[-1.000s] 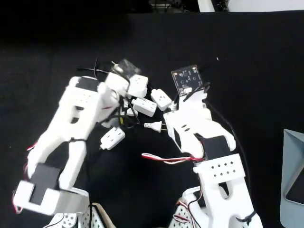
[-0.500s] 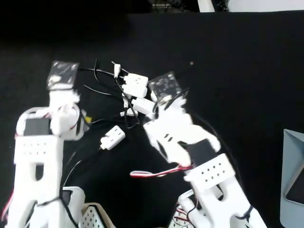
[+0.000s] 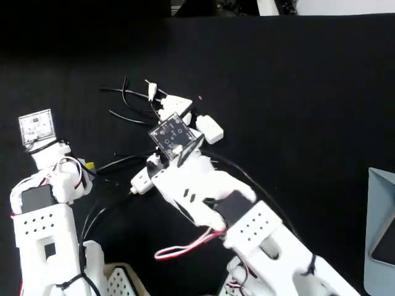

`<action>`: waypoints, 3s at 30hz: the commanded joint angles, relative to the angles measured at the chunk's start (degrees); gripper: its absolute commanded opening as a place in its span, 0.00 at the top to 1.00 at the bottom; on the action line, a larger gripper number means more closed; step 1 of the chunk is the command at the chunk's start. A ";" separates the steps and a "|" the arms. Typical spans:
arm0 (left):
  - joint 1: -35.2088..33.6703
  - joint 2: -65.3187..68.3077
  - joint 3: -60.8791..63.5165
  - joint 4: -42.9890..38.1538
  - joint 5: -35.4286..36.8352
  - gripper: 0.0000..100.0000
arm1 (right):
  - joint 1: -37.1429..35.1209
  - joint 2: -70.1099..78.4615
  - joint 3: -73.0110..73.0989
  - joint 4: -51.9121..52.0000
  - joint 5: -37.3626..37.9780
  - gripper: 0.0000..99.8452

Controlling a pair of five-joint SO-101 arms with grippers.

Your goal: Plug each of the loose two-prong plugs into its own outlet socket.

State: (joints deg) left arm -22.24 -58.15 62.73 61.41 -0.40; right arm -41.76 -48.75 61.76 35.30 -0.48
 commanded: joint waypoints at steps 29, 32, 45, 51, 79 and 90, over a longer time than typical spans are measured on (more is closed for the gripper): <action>-0.92 -0.26 2.33 -4.13 0.44 0.77 | 12.92 -16.75 -15.25 18.29 0.00 0.99; -0.92 -0.26 2.33 -4.13 0.44 0.77 | 13.71 -19.74 -17.27 19.60 -0.18 0.99; -1.01 -0.53 2.33 -4.13 0.44 0.77 | -2.46 -3.56 -4.62 -0.88 -0.09 0.99; -1.01 -0.53 2.33 -4.13 0.35 0.77 | -3.78 9.01 -1.27 -11.34 -0.09 0.99; -1.10 -0.44 2.42 -4.22 0.35 0.77 | 1.49 25.98 0.66 -21.98 4.13 0.99; -1.10 -0.26 2.42 -4.22 0.35 0.77 | 1.23 29.14 -0.13 -20.40 4.31 0.99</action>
State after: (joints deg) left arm -22.86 -58.15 65.45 58.33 -0.40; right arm -40.97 -19.74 62.81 13.76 3.38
